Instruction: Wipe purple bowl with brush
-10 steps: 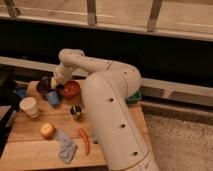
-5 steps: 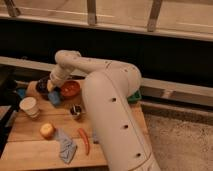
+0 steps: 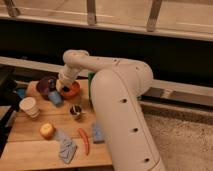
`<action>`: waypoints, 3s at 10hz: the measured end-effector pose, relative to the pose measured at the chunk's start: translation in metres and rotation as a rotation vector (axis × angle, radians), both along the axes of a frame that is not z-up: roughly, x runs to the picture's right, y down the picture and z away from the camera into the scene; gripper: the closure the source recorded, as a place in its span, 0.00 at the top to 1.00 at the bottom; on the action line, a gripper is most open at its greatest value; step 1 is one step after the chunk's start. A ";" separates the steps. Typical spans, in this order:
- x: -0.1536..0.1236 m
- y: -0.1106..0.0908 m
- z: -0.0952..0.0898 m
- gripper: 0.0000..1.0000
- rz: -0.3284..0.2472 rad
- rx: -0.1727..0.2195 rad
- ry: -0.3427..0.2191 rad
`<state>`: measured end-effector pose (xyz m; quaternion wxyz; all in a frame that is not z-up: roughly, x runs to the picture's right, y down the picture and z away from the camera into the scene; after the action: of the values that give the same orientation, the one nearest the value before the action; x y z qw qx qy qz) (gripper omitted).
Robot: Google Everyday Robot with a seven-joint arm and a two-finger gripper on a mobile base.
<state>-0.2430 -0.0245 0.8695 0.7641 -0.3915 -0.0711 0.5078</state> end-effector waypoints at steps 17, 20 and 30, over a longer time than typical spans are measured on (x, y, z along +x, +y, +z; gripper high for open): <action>-0.032 -0.029 -0.018 0.00 -0.006 0.076 -0.053; -0.062 -0.010 -0.030 0.00 -0.021 0.067 -0.109; -0.007 0.000 -0.018 0.00 0.054 0.025 -0.017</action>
<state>-0.2498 -0.0250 0.8516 0.7543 -0.3840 -0.0946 0.5240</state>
